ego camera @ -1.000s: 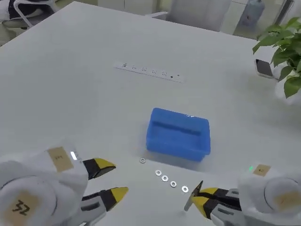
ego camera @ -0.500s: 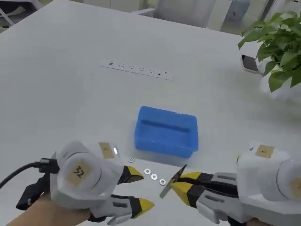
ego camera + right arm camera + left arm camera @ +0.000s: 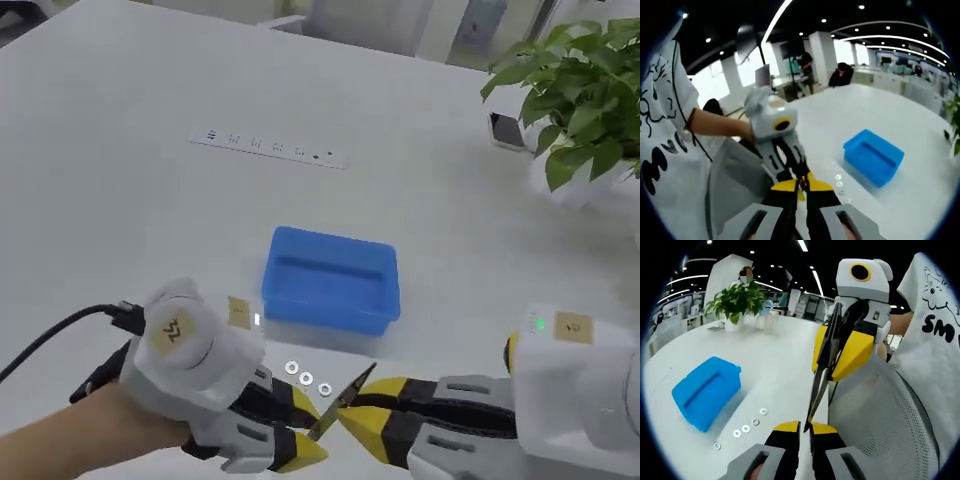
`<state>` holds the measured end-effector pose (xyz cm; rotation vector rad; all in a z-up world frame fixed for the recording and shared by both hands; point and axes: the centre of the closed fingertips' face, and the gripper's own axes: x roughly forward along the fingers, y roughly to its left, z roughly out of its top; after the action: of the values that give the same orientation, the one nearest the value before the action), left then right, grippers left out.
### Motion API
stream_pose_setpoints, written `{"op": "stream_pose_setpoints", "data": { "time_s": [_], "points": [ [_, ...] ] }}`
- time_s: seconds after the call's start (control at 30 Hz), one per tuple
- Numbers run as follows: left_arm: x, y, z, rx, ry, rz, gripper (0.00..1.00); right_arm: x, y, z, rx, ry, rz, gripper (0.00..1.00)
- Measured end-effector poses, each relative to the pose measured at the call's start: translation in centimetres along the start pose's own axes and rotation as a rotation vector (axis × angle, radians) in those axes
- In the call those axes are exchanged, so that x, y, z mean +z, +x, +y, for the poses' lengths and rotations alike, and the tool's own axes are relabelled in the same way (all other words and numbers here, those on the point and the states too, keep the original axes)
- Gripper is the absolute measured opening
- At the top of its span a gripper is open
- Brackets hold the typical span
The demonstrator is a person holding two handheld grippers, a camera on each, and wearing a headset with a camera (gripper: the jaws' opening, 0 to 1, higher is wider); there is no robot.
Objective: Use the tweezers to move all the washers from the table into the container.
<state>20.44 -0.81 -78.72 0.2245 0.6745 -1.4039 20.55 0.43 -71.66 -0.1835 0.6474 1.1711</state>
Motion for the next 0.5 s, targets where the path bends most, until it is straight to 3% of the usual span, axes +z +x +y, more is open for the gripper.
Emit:
{"op": "stream_pose_setpoints", "data": {
  "time_s": [0.17, 0.23, 0.27, 0.3, 0.33, 0.37, 0.4, 0.43, 0.5],
  "points": [
    [-0.4, -0.4, -0.1, -0.014, -0.013, 0.028, 0.0, -0.4, -0.2, -0.1, 0.013, 0.007, 0.007, 0.03],
    [-0.9, -0.8, 0.3, 0.01, 0.003, 0.076, 0.0, -1.2, -0.3, -0.6, -0.01, -0.025, 0.044, 0.0],
    [-1.0, -1.0, 0.8, 0.048, -0.012, 0.102, 0.0, -1.4, -0.3, -0.7, -0.029, -0.016, 0.044, 0.0],
    [-1.1, -1.3, 0.7, 0.048, -0.009, 0.13, 0.0, -1.5, -0.3, -0.6, -0.026, -0.009, 0.053, 0.0],
    [-0.7, -1.3, 0.5, 0.033, 0.018, 0.115, 0.0, -1.5, -0.3, -0.9, -0.038, -0.012, 0.052, 0.0],
    [0.2, -1.3, 0.7, 0.059, 0.051, 0.073, 0.0, -1.7, -0.3, -1.1, -0.048, -0.009, 0.048, 0.0],
    [0.4, -1.4, 1.0, 0.091, 0.033, 0.06, 0.0, -1.8, -0.2, -1.2, -0.05, -0.008, 0.049, 0.0],
    [0.2, -1.3, 0.9, 0.097, -0.009, 0.074, 0.0, -2.1, -0.1, -1.2, -0.051, 0.005, 0.062, 0.0],
    [-0.1, -1.3, 1.3, 0.131, -0.009, 0.104, 0.0, -2.2, -0.1, -0.9, -0.046, 0.006, 0.065, 0.0]
  ]
}}
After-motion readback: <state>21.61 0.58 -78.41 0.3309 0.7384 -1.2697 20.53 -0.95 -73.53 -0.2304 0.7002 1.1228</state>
